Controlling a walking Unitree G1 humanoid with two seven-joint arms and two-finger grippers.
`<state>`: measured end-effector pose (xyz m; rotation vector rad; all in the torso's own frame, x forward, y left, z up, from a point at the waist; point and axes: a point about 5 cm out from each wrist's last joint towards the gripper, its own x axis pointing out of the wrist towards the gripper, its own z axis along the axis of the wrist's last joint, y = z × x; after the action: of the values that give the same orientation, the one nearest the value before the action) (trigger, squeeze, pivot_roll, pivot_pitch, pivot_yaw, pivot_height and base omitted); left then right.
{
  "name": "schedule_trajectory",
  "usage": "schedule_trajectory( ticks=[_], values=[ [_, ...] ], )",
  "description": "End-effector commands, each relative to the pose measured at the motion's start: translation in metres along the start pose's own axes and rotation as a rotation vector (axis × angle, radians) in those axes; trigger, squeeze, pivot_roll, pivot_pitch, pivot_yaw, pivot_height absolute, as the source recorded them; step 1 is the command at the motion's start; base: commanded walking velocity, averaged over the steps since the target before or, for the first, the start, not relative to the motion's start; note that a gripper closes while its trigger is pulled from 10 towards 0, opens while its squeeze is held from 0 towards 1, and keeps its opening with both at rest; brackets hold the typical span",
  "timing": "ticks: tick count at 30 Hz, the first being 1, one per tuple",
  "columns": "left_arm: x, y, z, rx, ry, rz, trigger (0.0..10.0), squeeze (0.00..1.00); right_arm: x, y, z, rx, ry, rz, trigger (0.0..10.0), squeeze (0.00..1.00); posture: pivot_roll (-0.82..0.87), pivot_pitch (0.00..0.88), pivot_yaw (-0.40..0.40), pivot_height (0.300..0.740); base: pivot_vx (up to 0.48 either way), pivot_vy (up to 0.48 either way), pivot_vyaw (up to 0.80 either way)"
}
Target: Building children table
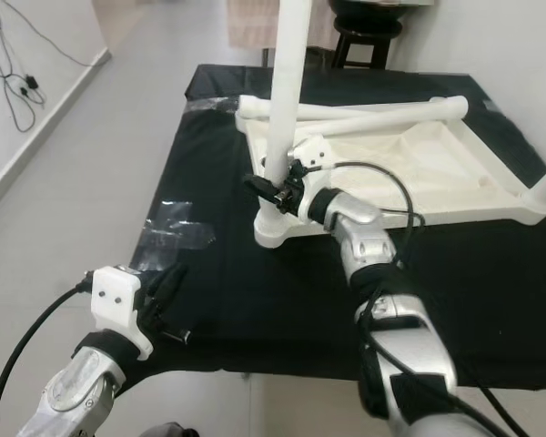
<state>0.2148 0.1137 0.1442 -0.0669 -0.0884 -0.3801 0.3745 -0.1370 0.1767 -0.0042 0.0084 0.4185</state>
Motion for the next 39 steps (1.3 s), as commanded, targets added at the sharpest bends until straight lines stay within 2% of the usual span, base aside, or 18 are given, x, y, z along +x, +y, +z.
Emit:
schedule_trajectory(
  ticks=[1,2,4,5,6,11,12,13,14,16,17,21,23,32,33,34,35,39],
  values=[
    [-0.001,0.001,-0.001,-0.008,0.002,-0.001,10.0,0.0,-0.023,0.009,-0.056,0.097,0.249,-0.114,0.0,0.0,0.12,0.145,-0.014,0.74,0.0,0.0,0.0],
    [-0.001,0.001,-0.001,-0.008,0.002,-0.001,10.0,0.0,-0.023,0.009,-0.056,0.097,0.249,-0.114,0.0,0.0,0.12,0.145,-0.014,0.74,0.0,0.0,0.0],
    [0.001,0.001,-0.001,-0.026,0.001,-0.008,10.0,0.0,-0.025,0.03,-0.053,0.067,0.203,-0.07,0.0,0.0,0.1,0.129,0.0,0.74,0.0,0.0,0.0],
    [0.002,0.0,-0.002,-0.035,0.001,-0.018,10.0,0.0,-0.019,0.03,-0.048,0.043,0.182,-0.064,3.2,0.0,0.1,0.126,-0.004,0.74,0.0,0.0,0.0],
    [0.003,-0.001,-0.002,-0.041,0.001,-0.024,10.0,0.0,-0.014,0.029,-0.044,0.037,0.173,-0.052,10.0,0.0,0.1,0.124,-0.009,0.74,0.0,0.0,0.0],
    [0.004,-0.002,-0.002,-0.048,0.001,-0.029,10.0,0.0,-0.006,0.028,-0.035,0.044,0.145,-0.025,10.0,0.0,0.1,0.124,-0.015,0.74,0.0,0.0,0.0],
    [0.004,-0.002,-0.002,-0.052,-0.001,-0.028,10.0,0.0,-0.002,0.034,-0.023,0.05,0.091,0.044,10.0,0.87,0.1,0.123,-0.018,0.74,0.0,0.0,0.0],
    [0.004,-0.002,-0.002,-0.052,-0.001,-0.028,10.0,0.0,-0.002,0.034,-0.023,0.05,0.091,0.044,10.0,0.87,0.1,0.123,-0.018,0.74,0.0,0.0,0.0],
    [0.005,-0.002,-0.002,-0.057,-0.002,-0.028,10.0,0.0,0.003,0.044,-0.01,0.053,0.042,0.154,10.0,1.0,0.1,0.123,-0.02,0.74,0.0,0.0,0.0],
    [0.005,-0.003,-0.002,-0.067,-0.004,-0.031,10.0,0.0,0.004,0.063,0.018,0.106,-0.036,0.336,10.0,0.98,0.11,0.121,-0.023,0.74,0.0,0.0,0.0],
    [0.006,-0.004,-0.002,-0.074,-0.004,-0.036,10.0,0.0,0.003,0.07,0.03,0.109,-0.072,0.42,10.0,0.0,0.11,0.119,-0.025,0.74,0.0,0.0,0.0],
    [0.007,-0.004,-0.002,-0.086,-0.003,-0.045,10.0,0.0,-0.002,0.077,0.047,0.07,-0.135,0.546,10.0,0.0,0.11,0.118,-0.027,0.74,0.0,0.0,0.0],
    [0.007,-0.005,-0.003,-0.092,-0.003,-0.049,10.0,0.0,-0.002,0.075,0.061,0.003,-0.172,0.705,10.0,0.0,0.11,0.114,-0.027,0.74,0.0,0.0,0.0],
    [0.008,-0.005,-0.004,-0.1,0.0,-0.055,10.0,0.0,0.004,0.073,0.053,-0.05,-0.125,0.87,10.0,0.0,0.11,0.113,-0.024,0.74,0.0,0.0,0.0],
    [0.008,-0.005,-0.004,-0.101,0.0,-0.056,10.0,0.0,0.006,0.071,0.052,-0.051,-0.118,0.865,4.4,0.0,0.11,0.113,-0.024,0.74,0.0,0.0,0.0],
    [0.008,-0.005,-0.004,-0.101,0.0,-0.056,10.0,0.0,0.006,0.071,0.052,-0.051,-0.118,0.865,4.4,0.0,0.11,0.113,-0.024,0.74,0.0,0.0,0.0],
    [0.008,-0.005,-0.004,-0.101,0.001,-0.056,10.0,0.0,0.007,0.069,0.051,-0.048,-0.112,0.857,0.0,0.0,0.11,0.113,-0.024,0.74,0.0,0.0,0.0],
    [0.007,-0.007,-0.005,-0.104,0.003,-0.057,10.0,0.0,0.011,0.054,0.049,-0.027,-0.094,0.789,0.0,0.0,0.11,0.117,-0.022,0.74,0.0,0.0,0.0]
  ],
)
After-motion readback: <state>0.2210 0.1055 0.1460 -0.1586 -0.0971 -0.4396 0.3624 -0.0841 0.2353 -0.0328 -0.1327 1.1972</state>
